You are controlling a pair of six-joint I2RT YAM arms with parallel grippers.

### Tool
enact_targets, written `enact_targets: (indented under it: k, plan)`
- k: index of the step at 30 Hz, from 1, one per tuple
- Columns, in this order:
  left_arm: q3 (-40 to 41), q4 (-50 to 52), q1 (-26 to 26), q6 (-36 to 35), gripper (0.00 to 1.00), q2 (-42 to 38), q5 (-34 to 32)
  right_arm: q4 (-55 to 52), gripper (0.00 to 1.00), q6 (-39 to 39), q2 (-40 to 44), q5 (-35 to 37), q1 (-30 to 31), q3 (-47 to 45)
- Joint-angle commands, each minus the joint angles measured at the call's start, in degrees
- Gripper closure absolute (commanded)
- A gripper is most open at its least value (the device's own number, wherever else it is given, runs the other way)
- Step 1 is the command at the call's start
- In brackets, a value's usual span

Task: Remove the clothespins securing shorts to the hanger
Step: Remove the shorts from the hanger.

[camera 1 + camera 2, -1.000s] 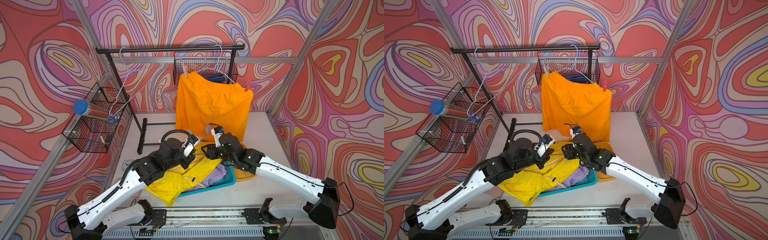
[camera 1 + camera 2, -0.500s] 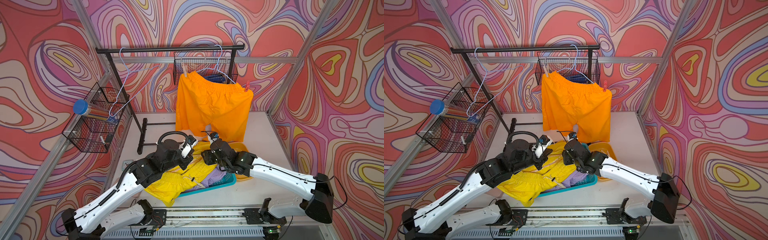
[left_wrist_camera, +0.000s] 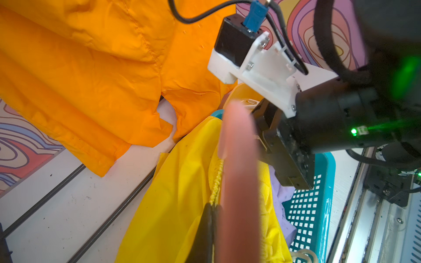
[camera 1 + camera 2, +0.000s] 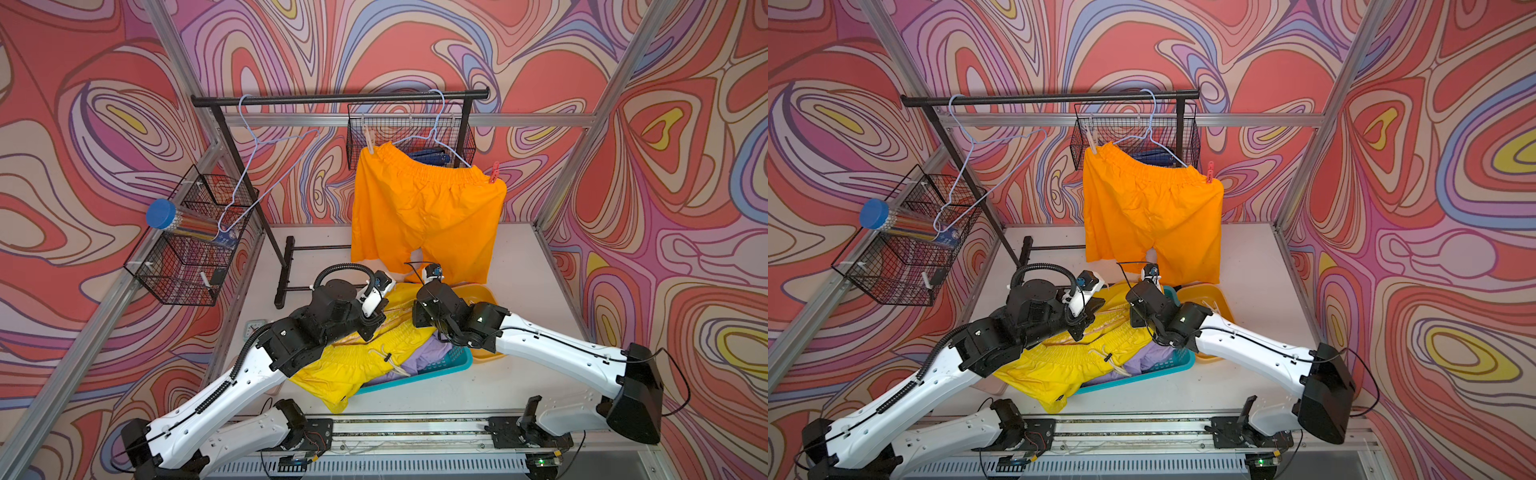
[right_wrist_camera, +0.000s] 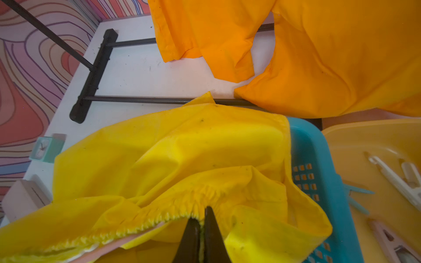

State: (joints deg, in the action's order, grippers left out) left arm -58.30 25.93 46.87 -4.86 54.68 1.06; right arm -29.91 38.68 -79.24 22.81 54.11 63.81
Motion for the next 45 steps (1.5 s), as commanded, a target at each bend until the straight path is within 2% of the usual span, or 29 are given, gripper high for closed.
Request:
enact_targets:
  k: [1,5,10,14,18,19,21,30,36,40,45]
  plan:
    - [0.12,-1.89,-0.12,-0.18,1.00,-2.61,0.35,-4.49,1.00,1.39,-1.56,8.02,-0.06,-0.20]
    - [0.21,-1.65,-0.16,-0.73,1.00,-3.58,0.63,-6.37,1.00,1.93,-3.10,11.04,-0.57,-0.19]
    - [0.65,-1.76,-0.13,-1.25,1.00,-5.12,1.35,-5.40,1.00,2.35,-3.79,10.79,-2.53,-1.42]
    - [0.99,-1.91,-0.11,-1.61,1.00,-5.96,0.50,-2.69,1.00,2.83,-2.38,7.15,-5.73,-3.87]
    - [1.05,-1.85,-0.19,-1.86,1.00,-5.99,-0.65,4.53,1.00,1.40,1.65,2.14,-7.07,-8.46]
    - [1.00,-1.85,-0.12,-1.79,1.00,-5.90,-0.80,6.33,0.97,0.41,2.41,0.78,-7.04,-9.37]
    - [1.08,-2.21,-0.13,-1.72,1.00,-5.81,-1.25,9.04,0.83,-0.55,3.75,-1.91,-7.04,-11.00]
    - [1.45,-5.24,-0.16,0.56,1.00,-5.20,-2.24,10.22,0.62,-1.42,6.18,-5.77,-7.07,-11.86]
    - [0.31,-7.56,-0.12,1.48,1.00,-4.29,-4.58,10.77,0.51,-1.24,10.14,-7.99,-7.04,-13.63]
    - [-0.83,-10.37,-0.13,2.67,1.00,-2.33,-5.63,11.93,0.49,-1.08,12.91,-10.62,-7.00,-15.57]
    - [-1.46,-18.75,-0.16,6.72,1.00,2.38,-4.80,11.16,0.44,-2.11,14.94,-11.29,-7.02,-15.91]
